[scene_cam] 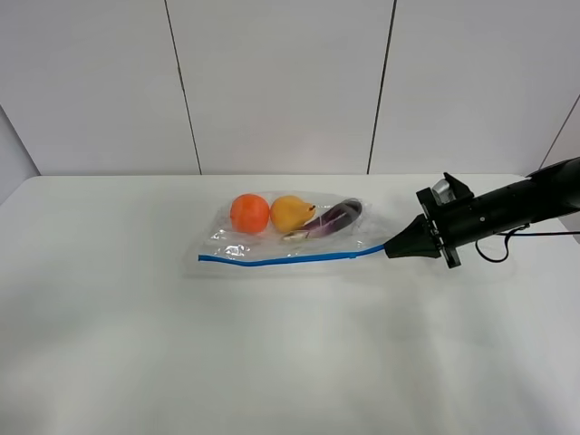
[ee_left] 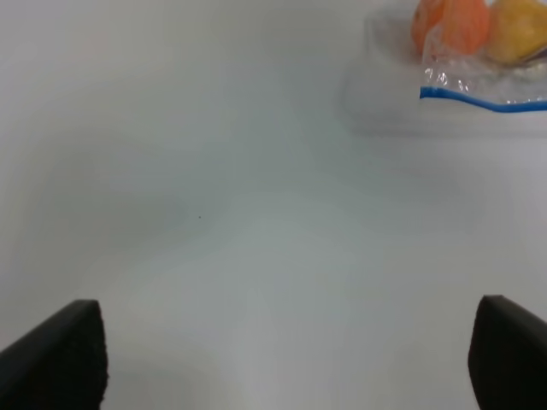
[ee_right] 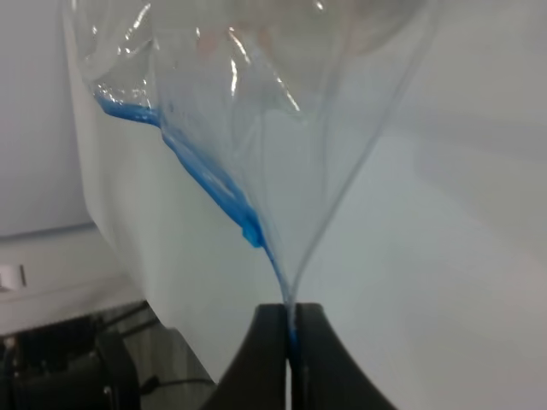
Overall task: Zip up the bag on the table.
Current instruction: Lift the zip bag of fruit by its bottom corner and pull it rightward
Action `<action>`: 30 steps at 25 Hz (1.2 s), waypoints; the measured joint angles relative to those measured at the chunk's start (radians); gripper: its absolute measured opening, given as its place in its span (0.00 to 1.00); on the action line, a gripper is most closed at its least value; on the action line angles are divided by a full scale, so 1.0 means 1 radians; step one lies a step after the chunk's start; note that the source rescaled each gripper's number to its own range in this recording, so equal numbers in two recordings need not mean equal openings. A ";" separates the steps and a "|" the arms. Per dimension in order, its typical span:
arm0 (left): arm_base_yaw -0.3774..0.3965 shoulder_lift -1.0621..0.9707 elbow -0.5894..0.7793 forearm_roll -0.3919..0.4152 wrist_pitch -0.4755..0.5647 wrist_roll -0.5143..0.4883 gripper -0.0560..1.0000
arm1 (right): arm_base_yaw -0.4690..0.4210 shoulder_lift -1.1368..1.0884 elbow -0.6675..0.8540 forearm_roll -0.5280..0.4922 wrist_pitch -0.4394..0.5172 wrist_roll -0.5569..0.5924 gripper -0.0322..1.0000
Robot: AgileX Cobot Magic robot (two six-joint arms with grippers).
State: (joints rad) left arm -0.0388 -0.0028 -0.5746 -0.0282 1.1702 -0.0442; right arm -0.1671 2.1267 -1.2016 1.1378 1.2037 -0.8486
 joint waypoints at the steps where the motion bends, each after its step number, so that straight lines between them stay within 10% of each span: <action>1: 0.000 0.000 0.000 0.000 0.000 0.000 1.00 | 0.000 -0.002 0.000 0.009 0.000 0.000 0.03; 30: 0.000 0.000 0.000 0.000 0.000 0.000 1.00 | 0.160 -0.133 0.000 0.171 0.000 0.075 0.03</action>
State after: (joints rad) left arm -0.0388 -0.0028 -0.5746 -0.0282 1.1702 -0.0442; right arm -0.0072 1.9939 -1.2016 1.3091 1.2042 -0.7734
